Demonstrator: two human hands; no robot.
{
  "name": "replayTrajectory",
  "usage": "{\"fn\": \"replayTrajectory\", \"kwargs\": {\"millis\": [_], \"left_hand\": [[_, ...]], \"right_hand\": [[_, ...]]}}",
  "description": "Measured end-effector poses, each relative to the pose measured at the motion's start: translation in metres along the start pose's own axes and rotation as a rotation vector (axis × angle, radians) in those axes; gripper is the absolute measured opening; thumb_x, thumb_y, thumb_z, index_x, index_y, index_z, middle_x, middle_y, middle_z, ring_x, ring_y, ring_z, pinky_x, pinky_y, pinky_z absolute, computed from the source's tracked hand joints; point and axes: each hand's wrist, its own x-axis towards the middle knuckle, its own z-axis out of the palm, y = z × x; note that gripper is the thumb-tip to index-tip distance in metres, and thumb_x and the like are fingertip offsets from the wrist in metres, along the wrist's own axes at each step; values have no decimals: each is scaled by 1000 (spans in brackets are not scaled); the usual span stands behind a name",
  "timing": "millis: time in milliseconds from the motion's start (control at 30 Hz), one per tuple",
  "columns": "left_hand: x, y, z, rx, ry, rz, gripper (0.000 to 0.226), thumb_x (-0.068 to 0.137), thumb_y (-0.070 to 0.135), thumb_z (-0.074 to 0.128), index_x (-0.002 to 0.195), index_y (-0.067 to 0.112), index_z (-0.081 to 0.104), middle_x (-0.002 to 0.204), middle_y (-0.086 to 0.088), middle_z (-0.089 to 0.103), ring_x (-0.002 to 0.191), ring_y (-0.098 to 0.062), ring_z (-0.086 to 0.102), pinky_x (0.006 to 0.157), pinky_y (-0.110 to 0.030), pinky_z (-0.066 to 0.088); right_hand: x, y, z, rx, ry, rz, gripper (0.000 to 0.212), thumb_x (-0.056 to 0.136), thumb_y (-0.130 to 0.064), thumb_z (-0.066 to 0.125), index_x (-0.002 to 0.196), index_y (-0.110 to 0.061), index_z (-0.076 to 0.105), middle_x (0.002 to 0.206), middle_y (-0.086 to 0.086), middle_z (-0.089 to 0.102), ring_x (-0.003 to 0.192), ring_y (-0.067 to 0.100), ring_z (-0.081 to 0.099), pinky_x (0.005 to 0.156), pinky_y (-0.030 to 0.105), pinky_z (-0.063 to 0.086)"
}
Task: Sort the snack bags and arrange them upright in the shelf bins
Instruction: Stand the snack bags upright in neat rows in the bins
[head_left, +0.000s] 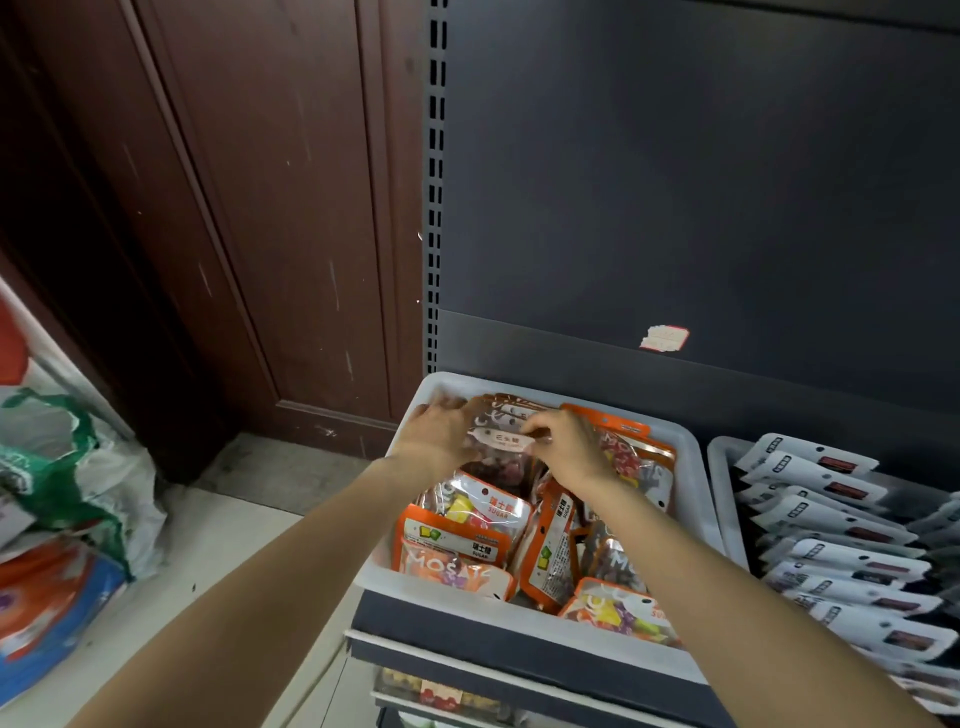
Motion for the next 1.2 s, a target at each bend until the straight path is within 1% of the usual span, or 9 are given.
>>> {"fn": "replayTrajectory", "kwargs": {"millis": [200,500,633,733,833,967,1067,1133,1200], "left_hand": [[6,-4,7,150,17,-18,39,97,21,47,136,25,42,117,-6,60,107,-30,58,93,-36,41],[9,-20,2,37,259,-60,26,93,8,52,115,18,60,108,-4,60,105,-27,58,79,-39,51],[9,-23,5,-16,248,-52,27,93,8,51,116,16,63,108,-8,63,102,-31,59,80,-39,51],[9,-25,6,-64,239,-47,34,92,5,51,123,17,61,109,-10,63,102,-33,60,83,-40,50],[7,-29,7,-81,219,-50,32,94,9,50,124,13,58,109,-11,63,100,-34,61,82,-41,50],[2,-28,9,-66,122,-46,34,95,13,47,129,18,52,115,-11,62,101,-35,61,79,-41,51],[4,-30,10,-177,136,-101,31,94,8,49,122,16,60,111,-11,65,98,-32,63,81,-40,52],[5,-32,9,-271,179,-122,24,92,6,53,112,12,65,106,-11,67,96,-29,63,83,-36,52],[4,-30,9,-343,212,-107,20,90,4,55,107,9,65,105,-10,65,96,-27,63,84,-34,51]], "right_hand": [[11,24,-11,-63,-49,142,60,94,-36,55,146,-20,30,149,2,29,139,21,26,109,39,32],[36,13,-6,-534,74,-97,27,89,-22,62,116,-18,60,113,3,59,108,21,51,90,30,40],[43,1,3,-521,12,-73,22,91,-12,60,111,-17,65,108,7,66,103,27,61,87,36,50],[48,-11,-2,-425,40,-57,17,93,-20,59,107,-19,67,107,3,67,98,23,63,79,33,49],[43,-15,-4,-289,134,-100,22,94,-22,57,113,-18,67,108,2,64,98,20,62,73,29,46],[27,-5,10,-158,-95,-87,28,96,-17,53,122,-20,64,119,2,66,107,20,62,84,37,53],[17,-7,13,54,-106,-66,39,96,-38,49,132,-22,55,132,0,57,123,18,53,99,37,46],[12,-9,14,-34,-163,-49,54,90,-45,57,139,-25,45,141,-1,48,130,19,45,102,39,42],[10,-10,16,-226,-145,-31,52,90,-30,62,138,-23,44,138,3,50,123,22,50,94,39,48]]}}
